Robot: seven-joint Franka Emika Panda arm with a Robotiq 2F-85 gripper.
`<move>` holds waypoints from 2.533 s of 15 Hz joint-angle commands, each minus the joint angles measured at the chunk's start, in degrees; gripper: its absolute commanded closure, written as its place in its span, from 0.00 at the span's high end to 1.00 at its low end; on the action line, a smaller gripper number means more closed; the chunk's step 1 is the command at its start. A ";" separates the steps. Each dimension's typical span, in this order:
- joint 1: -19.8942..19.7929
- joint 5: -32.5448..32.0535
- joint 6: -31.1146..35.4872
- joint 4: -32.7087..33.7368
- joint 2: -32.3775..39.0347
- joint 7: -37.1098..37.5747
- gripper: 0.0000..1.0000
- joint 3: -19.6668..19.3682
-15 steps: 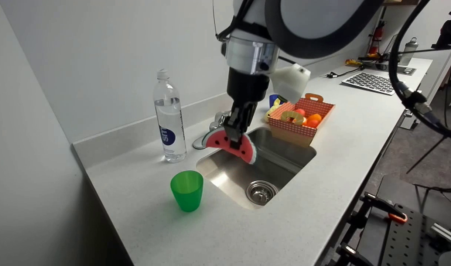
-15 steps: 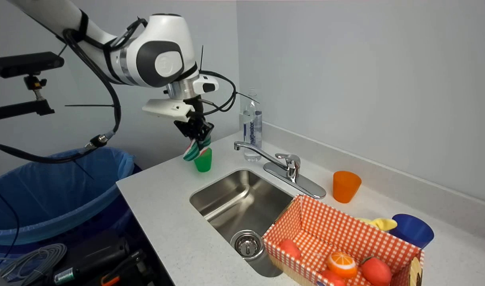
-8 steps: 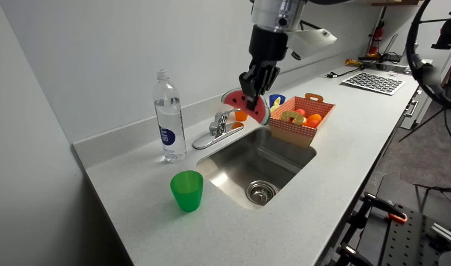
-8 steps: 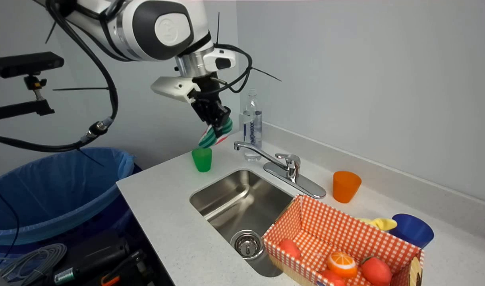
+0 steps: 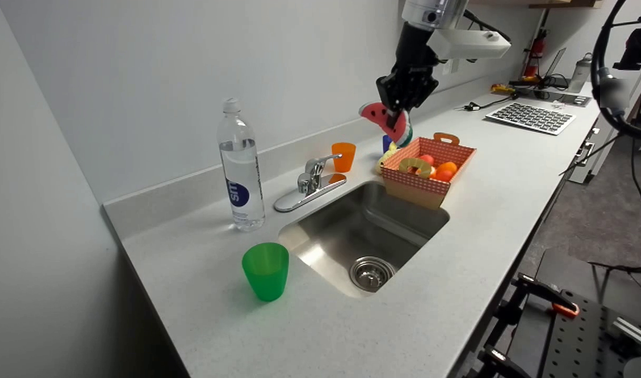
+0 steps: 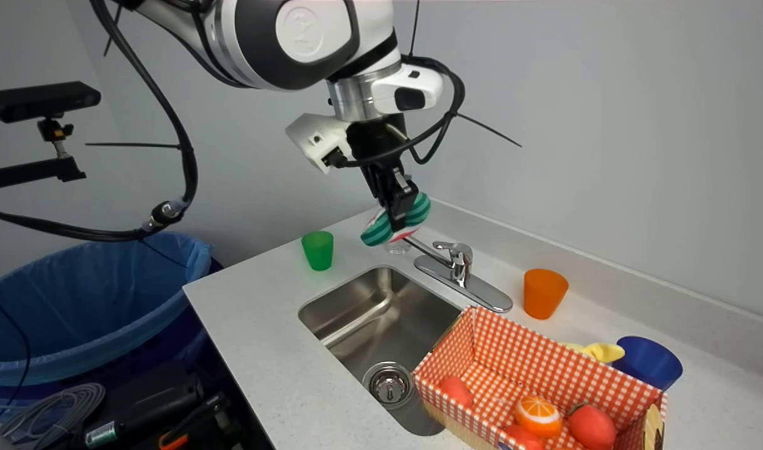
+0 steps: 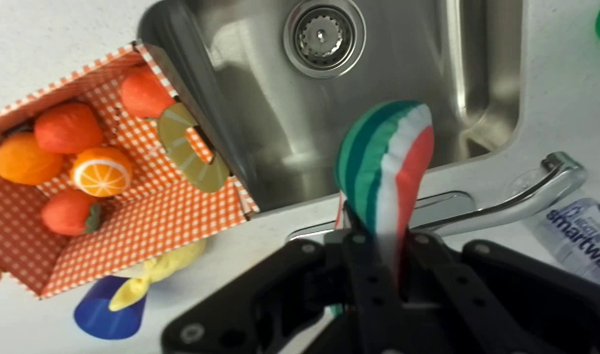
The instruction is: Pick the watermelon plush toy on the side of the sink and put it in the box
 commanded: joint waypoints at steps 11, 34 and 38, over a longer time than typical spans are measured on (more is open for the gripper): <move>-13.05 -8.32 -1.50 -1.26 -0.20 12.65 0.03 -6.67; -9.79 -4.96 5.82 6.34 12.78 9.37 0.03 -9.62; -8.66 -4.89 6.21 6.23 13.52 9.24 0.03 -9.73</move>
